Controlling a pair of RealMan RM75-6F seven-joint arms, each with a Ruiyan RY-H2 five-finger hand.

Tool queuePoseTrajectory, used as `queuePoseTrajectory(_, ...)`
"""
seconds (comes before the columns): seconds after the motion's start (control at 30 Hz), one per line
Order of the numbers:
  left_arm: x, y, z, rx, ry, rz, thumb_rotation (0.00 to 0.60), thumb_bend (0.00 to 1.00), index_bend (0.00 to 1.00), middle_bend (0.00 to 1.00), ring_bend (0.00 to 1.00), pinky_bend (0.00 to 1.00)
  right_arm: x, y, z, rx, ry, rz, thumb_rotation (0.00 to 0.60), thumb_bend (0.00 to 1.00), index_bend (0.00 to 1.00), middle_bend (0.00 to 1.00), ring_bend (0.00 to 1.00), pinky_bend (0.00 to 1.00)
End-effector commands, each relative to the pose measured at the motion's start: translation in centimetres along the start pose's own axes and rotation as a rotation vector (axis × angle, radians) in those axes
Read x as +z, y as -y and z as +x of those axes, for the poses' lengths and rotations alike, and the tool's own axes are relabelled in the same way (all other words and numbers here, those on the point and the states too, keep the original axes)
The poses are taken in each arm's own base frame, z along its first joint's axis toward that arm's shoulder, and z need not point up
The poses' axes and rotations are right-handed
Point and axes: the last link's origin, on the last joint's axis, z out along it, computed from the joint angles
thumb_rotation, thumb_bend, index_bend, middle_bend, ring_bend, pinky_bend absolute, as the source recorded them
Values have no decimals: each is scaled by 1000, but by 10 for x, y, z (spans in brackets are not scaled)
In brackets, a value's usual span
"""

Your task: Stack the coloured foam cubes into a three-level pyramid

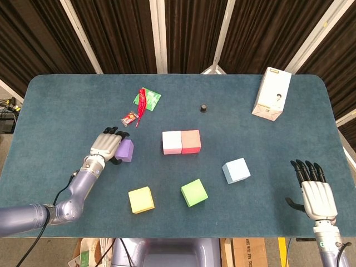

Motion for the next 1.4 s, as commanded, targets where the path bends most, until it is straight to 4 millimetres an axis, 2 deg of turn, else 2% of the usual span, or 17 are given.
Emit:
queuePoseTrajectory(0.03,0,-3,-1,-13,4,-12,600,316,199,205,0,0,0,-1,0,0,-2,-4,600,190,86,107,0,0)
queuePoseTrajectory(0.33,1,-1,-1,-9,-6,-6,600,342,227,253,0,0,1,0,1,2,-17,-7,600,190,86,107,0,0)
queuePoseTrajectory(0.43,2,-1,-1,3,-8,-4,600,377,230,255,0,0,1,-1,0,4,-17,-11,600,190,86,107,0,0)
queuePoseTrajectory(0.73,5,-8,-3,27,-7,-12,600,379,232,239,0,0,2,0,-3,0,-9,-14,600,190,86,107,0,0)
queuePoseTrajectory(1.0,3,-8,2,25,-32,-4,600,386,347,369,0,0,3,0,-4,4,-6,-19,600,191,86,107,0,0)
queuePoseTrajectory(1.23,5,1,14,3,-55,44,600,401,356,381,0,0,3,-2,-2,9,-11,-27,600,190,86,107,0,0)
queuePoseTrajectory(1.4,11,-5,31,-28,-79,74,600,401,355,371,0,0,4,-3,-3,8,-5,-32,600,191,86,107,0,0)
